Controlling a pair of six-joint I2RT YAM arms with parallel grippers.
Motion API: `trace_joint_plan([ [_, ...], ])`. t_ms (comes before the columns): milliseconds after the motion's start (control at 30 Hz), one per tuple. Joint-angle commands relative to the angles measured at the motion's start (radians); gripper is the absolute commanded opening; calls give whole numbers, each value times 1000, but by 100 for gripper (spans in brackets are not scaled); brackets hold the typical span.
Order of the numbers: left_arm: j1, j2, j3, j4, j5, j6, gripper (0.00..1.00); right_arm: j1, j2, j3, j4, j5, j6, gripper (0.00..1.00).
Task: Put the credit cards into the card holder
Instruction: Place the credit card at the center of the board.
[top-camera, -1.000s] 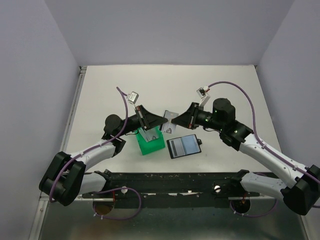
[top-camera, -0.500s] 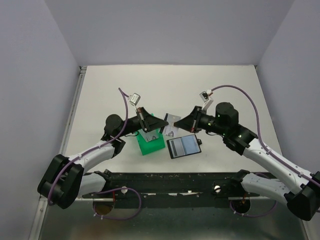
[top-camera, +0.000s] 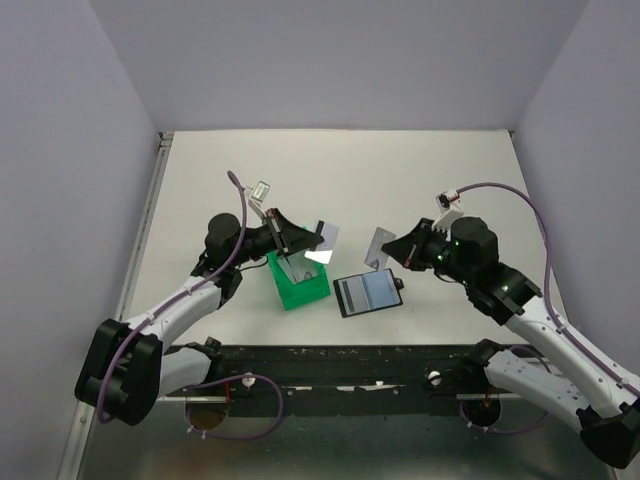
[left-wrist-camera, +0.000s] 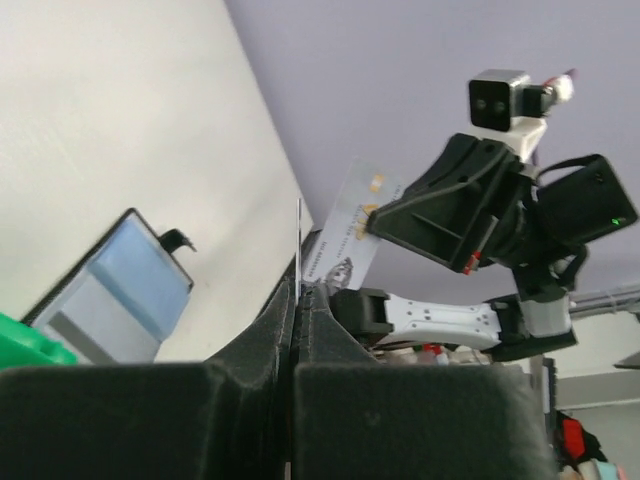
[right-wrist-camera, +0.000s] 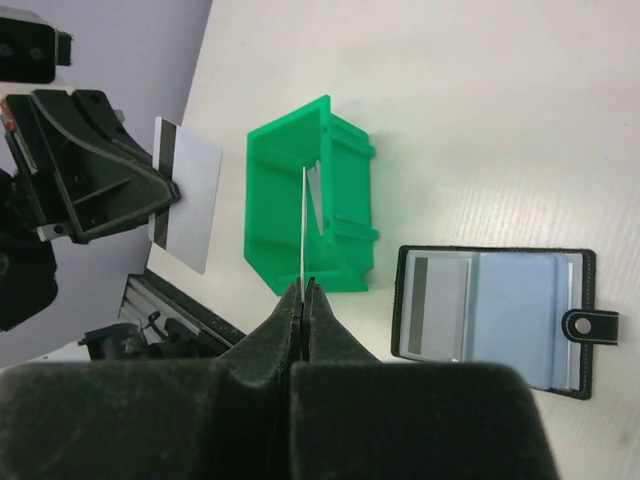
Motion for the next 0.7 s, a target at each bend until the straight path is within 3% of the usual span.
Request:
trace_joint_plan([
  [0, 3, 24, 153, -420, -51, 258, 0, -2, -30, -23, -76, 76, -25, 0],
  [300, -39, 204, 373, -773, -175, 511, 0, -2, -84, -58, -117, 79, -17, 0],
  [667, -247, 250, 358, -818, -290, 490, 0, -1, -139, -102, -143, 112, -9, 0],
])
